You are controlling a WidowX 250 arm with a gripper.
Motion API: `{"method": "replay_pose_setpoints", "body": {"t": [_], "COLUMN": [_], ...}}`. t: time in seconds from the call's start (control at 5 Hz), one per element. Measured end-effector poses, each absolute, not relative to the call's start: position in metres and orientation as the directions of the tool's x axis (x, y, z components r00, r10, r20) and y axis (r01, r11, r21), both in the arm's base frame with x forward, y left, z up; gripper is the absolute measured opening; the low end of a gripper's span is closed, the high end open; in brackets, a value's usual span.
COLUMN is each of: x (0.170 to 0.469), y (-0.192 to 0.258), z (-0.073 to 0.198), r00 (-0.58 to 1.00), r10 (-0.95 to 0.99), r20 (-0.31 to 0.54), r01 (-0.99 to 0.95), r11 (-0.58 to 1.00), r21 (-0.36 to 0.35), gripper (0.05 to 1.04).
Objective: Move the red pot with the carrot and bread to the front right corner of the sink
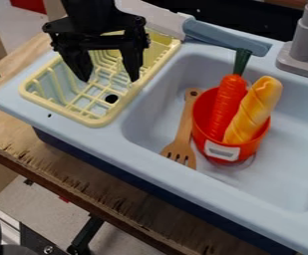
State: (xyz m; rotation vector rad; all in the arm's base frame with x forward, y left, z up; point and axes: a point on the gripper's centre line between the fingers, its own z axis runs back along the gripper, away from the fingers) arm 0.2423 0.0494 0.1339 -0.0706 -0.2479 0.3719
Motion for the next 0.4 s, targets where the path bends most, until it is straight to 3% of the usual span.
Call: {"method": "replay_pose_setpoints", "body": {"t": [0.4], "x": [0.239], "y": [0.032], "z": [0.129], "r00": [0.886], "r10": [0.429], "r20": [0.178], "r01": [-0.419], "r11": [0.903], "r21": [-0.091], "gripper": [0.997]}}
